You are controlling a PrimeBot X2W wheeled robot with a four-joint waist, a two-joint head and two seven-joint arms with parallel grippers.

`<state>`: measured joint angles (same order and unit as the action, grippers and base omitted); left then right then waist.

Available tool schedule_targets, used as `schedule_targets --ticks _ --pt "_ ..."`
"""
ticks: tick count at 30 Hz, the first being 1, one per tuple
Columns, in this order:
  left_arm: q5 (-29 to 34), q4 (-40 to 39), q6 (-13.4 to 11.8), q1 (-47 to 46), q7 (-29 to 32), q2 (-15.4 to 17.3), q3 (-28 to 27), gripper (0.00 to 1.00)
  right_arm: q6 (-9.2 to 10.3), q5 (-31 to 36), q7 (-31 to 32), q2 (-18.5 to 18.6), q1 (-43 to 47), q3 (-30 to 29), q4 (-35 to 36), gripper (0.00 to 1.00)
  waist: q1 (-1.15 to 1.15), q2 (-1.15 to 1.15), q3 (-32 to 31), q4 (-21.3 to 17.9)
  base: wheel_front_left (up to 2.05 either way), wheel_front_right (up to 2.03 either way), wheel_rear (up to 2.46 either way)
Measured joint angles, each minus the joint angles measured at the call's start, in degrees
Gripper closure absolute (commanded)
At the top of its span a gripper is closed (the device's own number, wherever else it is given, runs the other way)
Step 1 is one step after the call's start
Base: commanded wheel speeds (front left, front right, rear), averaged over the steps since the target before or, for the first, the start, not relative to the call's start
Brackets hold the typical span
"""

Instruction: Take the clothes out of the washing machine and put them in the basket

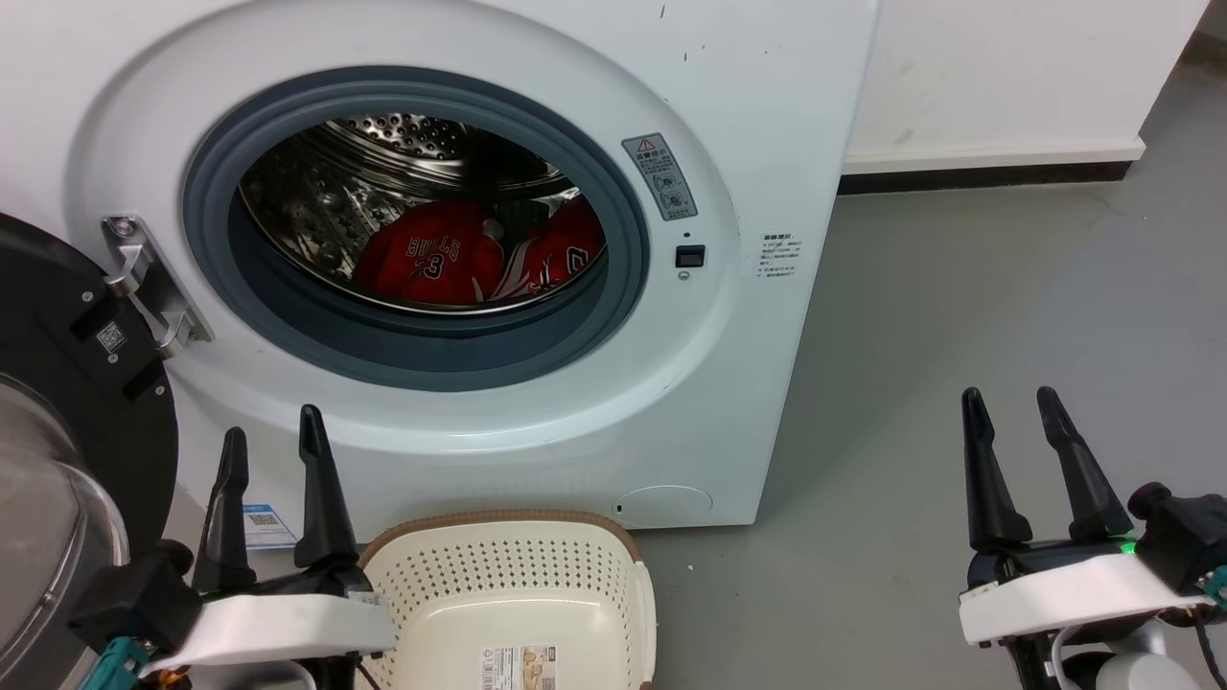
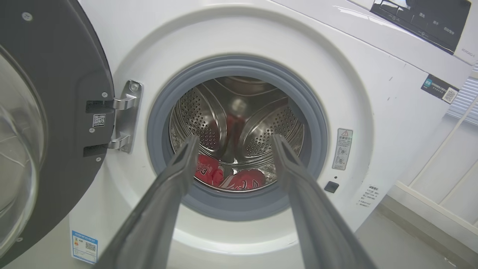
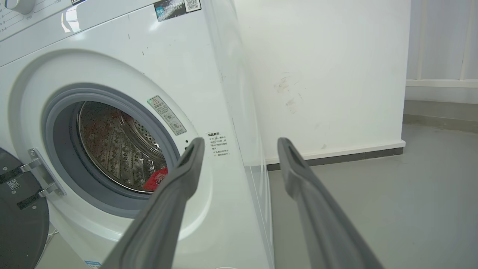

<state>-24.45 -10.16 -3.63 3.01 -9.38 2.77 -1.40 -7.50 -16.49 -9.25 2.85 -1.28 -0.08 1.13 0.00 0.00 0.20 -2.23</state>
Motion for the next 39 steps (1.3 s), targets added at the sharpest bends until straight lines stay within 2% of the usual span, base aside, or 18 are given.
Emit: schedule_targets --ticks 6,14,27,39 --pt "4.35 -1.15 -1.62 0.35 -0.85 0.07 1.32 0.00 0.00 4.58 -0.91 0.00 0.09 0.36 0.07 0.00 0.00 0.00 -0.03 -0.23 0.00 0.00 0.00" --pt "7.32 1.20 -2.63 2.03 -1.90 0.16 1.74 0.00 0.00 9.47 -1.92 0.00 0.24 -0.02 -0.81 0.00 0.00 0.00 -0.22 -0.65 0.00 0.00 0.00" --pt "12.73 6.19 2.12 3.11 -3.43 0.22 3.41 0.00 -0.01 17.44 -3.45 0.03 0.66 0.36 -3.46 0.00 0.00 0.00 -0.32 -1.08 0.00 0.00 0.00" --pt "18.96 6.67 2.99 3.17 -4.68 0.20 3.93 0.00 -0.01 22.50 -4.86 0.04 0.75 0.07 -4.63 0.00 0.00 0.00 -0.25 -1.35 0.00 0.00 0.00"
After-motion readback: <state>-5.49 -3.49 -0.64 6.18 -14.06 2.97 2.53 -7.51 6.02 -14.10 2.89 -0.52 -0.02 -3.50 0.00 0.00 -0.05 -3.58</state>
